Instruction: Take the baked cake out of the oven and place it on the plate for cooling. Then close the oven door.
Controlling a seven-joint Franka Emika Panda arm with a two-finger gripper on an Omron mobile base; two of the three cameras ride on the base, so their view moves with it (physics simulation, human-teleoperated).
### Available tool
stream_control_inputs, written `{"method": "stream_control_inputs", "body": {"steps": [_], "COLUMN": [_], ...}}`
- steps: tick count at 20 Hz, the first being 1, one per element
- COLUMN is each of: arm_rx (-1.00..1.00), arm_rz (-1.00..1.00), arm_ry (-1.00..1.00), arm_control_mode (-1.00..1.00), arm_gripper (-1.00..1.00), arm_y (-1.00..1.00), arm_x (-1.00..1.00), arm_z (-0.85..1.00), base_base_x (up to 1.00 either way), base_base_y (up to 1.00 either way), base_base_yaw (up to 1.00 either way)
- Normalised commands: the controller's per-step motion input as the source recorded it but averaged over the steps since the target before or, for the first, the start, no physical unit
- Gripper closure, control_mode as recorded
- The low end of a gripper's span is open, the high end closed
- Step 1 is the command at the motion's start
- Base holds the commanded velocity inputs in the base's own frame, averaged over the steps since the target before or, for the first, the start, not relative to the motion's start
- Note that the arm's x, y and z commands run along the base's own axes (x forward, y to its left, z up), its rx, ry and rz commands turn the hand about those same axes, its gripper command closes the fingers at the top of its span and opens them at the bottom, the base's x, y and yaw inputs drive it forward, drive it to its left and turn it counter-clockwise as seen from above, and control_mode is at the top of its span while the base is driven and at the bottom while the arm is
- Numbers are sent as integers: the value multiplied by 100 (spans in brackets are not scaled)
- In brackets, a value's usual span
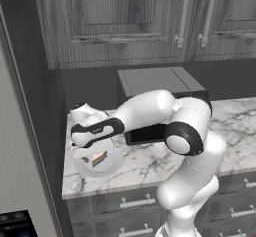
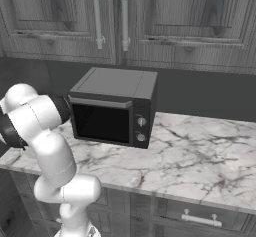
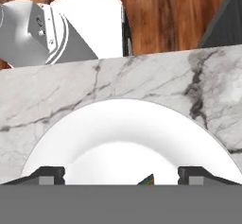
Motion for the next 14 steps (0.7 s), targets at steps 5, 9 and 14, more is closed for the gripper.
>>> {"method": "stream_control_inputs", "body": {"steps": [5, 9, 14], "arm_rx": [9, 15, 22], "arm_rz": [3, 3, 0], "arm_ry": [-21, -22, -10], "arm_control_mode": [-100, -100, -100], "arm_gripper": [-100, -100, -100], "arm_y": [-39, -42, -50], "arm_x": [-54, -61, -59], "arm_z": [29, 33, 32], "base_base_x": [0, 0, 0], "base_base_y": [0, 0, 0], "base_base_yaw": [0, 0, 0]}}
